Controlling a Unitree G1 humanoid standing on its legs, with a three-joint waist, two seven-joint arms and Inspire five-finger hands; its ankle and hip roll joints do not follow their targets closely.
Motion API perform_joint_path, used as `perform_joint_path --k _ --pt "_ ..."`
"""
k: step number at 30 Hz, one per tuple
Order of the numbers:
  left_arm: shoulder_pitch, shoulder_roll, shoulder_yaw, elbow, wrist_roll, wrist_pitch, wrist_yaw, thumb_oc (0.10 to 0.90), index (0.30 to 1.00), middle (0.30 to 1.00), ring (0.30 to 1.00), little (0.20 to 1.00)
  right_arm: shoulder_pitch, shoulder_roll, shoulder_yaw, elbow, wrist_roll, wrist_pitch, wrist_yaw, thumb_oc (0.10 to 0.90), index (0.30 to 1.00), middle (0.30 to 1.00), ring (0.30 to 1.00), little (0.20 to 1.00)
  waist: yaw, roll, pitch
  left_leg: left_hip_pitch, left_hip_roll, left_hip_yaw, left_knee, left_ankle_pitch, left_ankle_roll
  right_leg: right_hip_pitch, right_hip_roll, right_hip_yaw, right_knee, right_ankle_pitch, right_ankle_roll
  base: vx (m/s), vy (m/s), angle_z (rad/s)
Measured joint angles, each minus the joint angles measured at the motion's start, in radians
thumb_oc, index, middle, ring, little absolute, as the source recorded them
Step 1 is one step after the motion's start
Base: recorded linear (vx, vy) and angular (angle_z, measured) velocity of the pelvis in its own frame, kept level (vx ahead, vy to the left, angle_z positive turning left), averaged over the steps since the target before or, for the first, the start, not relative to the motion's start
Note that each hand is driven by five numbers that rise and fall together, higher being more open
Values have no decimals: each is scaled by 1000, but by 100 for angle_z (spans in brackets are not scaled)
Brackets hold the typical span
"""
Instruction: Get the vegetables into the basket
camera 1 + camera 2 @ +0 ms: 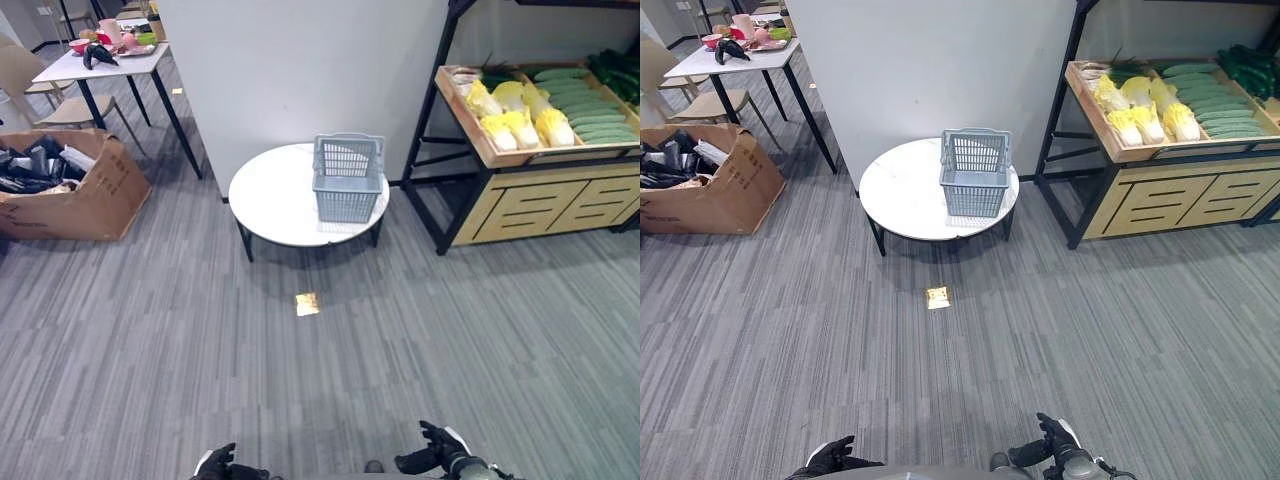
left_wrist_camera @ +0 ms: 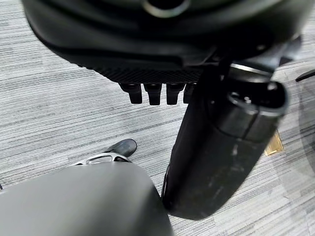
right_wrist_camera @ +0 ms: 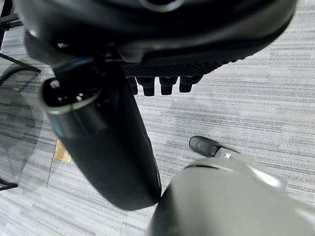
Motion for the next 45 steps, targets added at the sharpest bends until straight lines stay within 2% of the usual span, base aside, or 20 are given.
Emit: perform_joint_path --k 4,12,13,14,16,19,23,24,25,27,30,38,41,45 --pt "0 8 -1 -1 0 0 -2 900 1000 1000 1000 1000 11 -5 0 4 4 2 6 900 1000 1000 1000 1000 -3 -11 -5 1 0 2 0 0 0 0 0 2 0 1 -1 0 0 0" --pt "2 7 9 -7 -3 -6 3 900 1000 1000 1000 1000 46 -24 -19 -19 39 -4 -1 900 1000 1000 1000 1000 -6 -7 -2 3 0 15 0 0 0 -6 1 17 0 3 -3 4 1 -4" --pt "5 21 33 12 0 -8 -15 900 1000 1000 1000 1000 56 -31 -28 -19 38 -5 6 900 1000 1000 1000 1000 -4 -1 -1 4 -1 15 0 -2 -2 -6 1 19 1 3 -4 32 -12 -9" --pt "-9 54 73 44 -2 -18 -78 900 1000 1000 1000 1000 72 -36 -36 -41 36 -15 21 900 1000 1000 1000 1000 -14 -10 -7 7 5 19 1 -3 -4 -7 6 20 2 4 -5 26 -20 -11" --pt "-8 69 73 73 -12 -1 27 900 1000 1000 1000 1000 87 -42 -36 -60 34 -17 -18 900 1000 1000 1000 1000 -29 -9 -10 13 9 29 1 -5 -7 -7 8 28 3 0 -6 13 -15 -15" --pt "37 42 67 10 -15 -10 37 900 1000 1000 1000 1000 91 -56 -30 -37 29 -20 -14 900 1000 1000 1000 1000 -28 6 -1 13 5 47 1 -6 -6 -11 7 47 0 8 -7 2 6 -17" --pt "61 2 43 -47 -33 -28 36 900 1000 1000 1000 1000 103 -59 -31 -14 29 -15 -14 900 1000 1000 1000 1000 -17 9 3 10 6 42 2 -6 -6 -12 8 44 -1 5 -5 -60 -26 5" --pt "41 0 28 -48 -42 -28 36 900 1000 1000 1000 1000 102 -60 -30 -16 30 -15 -13 900 1000 1000 1000 1000 -17 7 14 -21 9 30 33 -12 -6 -24 7 36 2 2 0 -174 -57 30" --pt "-12 5 17 -44 -41 -31 38 900 1000 1000 1000 1000 65 -61 -30 -11 30 -18 -14 900 1000 1000 1000 1000 -13 4 59 -86 19 6 101 -24 -2 -71 4 21 48 -3 -7 -125 -40 29" --pt "-67 4 15 -24 -41 -30 41 900 1000 1000 1000 1000 8 -65 -30 -2 35 -18 -15 900 1000 1000 1000 1000 -10 5 106 -131 25 -4 126 -19 -1 -117 4 15 91 0 -16 12 -16 18" --pt "-52 2 16 -11 -41 -33 38 900 1000 1000 1000 1000 12 -66 -36 0 42 -23 -14 900 1000 1000 1000 1000 -10 4 105 -98 25 -6 97 -24 0 -95 5 11 84 -14 -14 13 -8 6" --pt "-52 4 18 -8 -48 -34 37 900 1000 1000 1000 1000 18 -66 -36 6 53 -27 -14 900 1000 1000 1000 1000 -20 4 103 -109 23 -17 92 -6 1 -115 3 0 117 -26 -17 9 -13 4" --pt "-44 6 18 -4 -47 -33 37 900 1000 1000 1000 1000 34 -66 -37 7 69 -27 -14 900 1000 1000 1000 1000 -26 1 76 -96 22 -16 85 -7 2 -103 4 -1 107 -27 -19 1 -11 0" --pt "-41 8 17 -4 -48 -31 37 900 1000 1000 1000 1000 32 -68 -39 6 78 -27 -16 900 1000 1000 1000 1000 -30 8 67 -100 25 -13 67 1 -1 -121 8 1 114 -32 -20 -51 -83 -2"
